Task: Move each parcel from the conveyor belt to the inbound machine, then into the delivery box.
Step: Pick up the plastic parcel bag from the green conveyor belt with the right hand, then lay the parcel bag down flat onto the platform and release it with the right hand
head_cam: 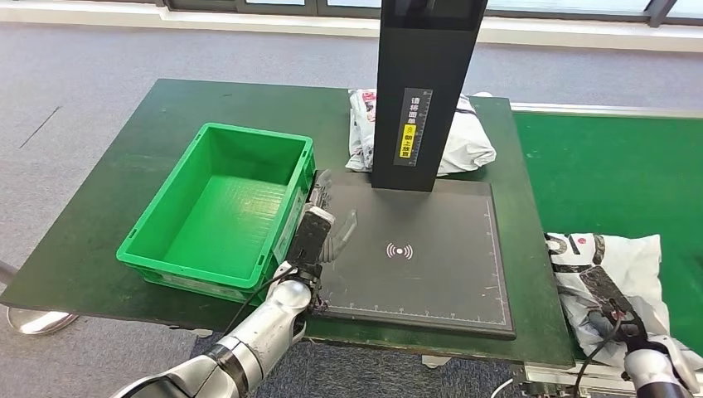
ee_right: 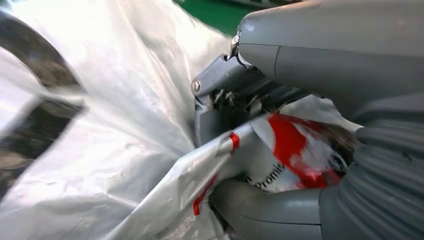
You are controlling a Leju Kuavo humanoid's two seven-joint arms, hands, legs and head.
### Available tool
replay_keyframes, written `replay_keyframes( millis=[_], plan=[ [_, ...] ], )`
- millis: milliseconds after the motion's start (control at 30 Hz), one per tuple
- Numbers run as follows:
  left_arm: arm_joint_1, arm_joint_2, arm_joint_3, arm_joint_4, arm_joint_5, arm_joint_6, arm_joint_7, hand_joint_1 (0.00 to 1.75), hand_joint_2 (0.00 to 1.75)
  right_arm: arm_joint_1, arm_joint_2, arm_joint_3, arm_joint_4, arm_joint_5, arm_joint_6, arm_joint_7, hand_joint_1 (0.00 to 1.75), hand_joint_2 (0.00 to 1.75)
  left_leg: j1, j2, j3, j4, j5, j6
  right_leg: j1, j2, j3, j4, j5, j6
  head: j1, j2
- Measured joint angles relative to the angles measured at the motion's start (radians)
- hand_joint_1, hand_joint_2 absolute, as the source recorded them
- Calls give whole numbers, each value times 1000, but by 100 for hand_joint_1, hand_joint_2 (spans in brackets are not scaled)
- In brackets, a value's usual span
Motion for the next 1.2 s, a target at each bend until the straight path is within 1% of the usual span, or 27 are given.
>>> replay_keyframes(
  millis=[67, 167, 300, 400, 500, 667, 767, 867, 1000, 1100, 1200],
  plan=[
    [0, 0, 12, -4, -2, 0, 0, 0, 175, 10, 11, 4, -50, -29, -53, -23, 175, 175, 0, 0, 0, 0, 0, 0, 0, 0, 0, 0, 0, 0, 0, 0],
    [1, 0, 25, -15, -11, 7, 0, 0, 175, 11, 32, 7, -121, -78, -133, -80, 175, 175, 0, 0, -1, 0, 0, 0, 0, 0, -1, 0, 0, 0, 0, 0],
    [5, 0, 40, -43, -33, 57, 0, 0, 175, 30, 77, 26, -248, -182, -228, -166, 175, 175, 0, 0, -1, 0, 0, 0, 0, 0, -1, 0, 0, 0, 0, 0],
    [13, 3, 48, -66, -41, 95, 0, 0, 175, 52, 121, 64, -351, -224, -271, -202, 175, 175, 0, -1, -1, 0, 0, 0, 0, -1, -1, 1, -1, 0, 0, 0],
    [17, 8, 57, -84, -49, 113, 0, 0, 175, 63, 165, 131, -441, -234, -296, -224, 175, 175, 1, 0, 0, 0, 0, 0, 1, 1, -1, 1, -1, 0, 0, 0],
    [25, 18, 63, -118, -63, 126, 0, 0, 175, 75, 218, 261, -539, -217, -283, -243, 175, 175, 1, -1, -1, 0, 1, -1, 1, -1, -1, 1, -1, 0, 0, 0],
    [29, 22, 63, -133, -68, 131, 0, 0, 175, 80, 242, 334, -568, -202, -273, -241, 175, 175, 1, -2, -1, 0, 1, -1, 1, -1, -1, 1, -2, 0, 0, 0],
    [32, 28, 63, -145, -68, 131, 0, 0, 175, 80, 258, 387, -584, -196, -258, -238, 175, 175, 1, -2, -1, 0, 1, -1, 1, -1, -1, 1, -2, 0, 0, 0],
    [34, 33, 63, -162, -68, 131, 0, 0, 175, 67, 271, 461, -585, -182, -192, -233, 175, 175, 1, -2, -1, 0, 1, -1, 1, -1, -1, 1, -1, 0, 0, 0],
    [34, 35, 63, -173, -66, 131, 0, 0, 175, 28, 290, 529, -558, -173, -138, -232, 175, 175, 1, -1, -1, 0, 1, -1, 1, -1, -1, 1, -1, 0, 0, 0],
    [34, 36, 63, -180, -65, 131, 0, 0, 175, -10, 307, 588, -516, -168, -109, -235, 175, 175, 1, -2, 0, 0, 1, -1, 1, -2, -1, 1, -1, 0, 0, 0]
  ],
)
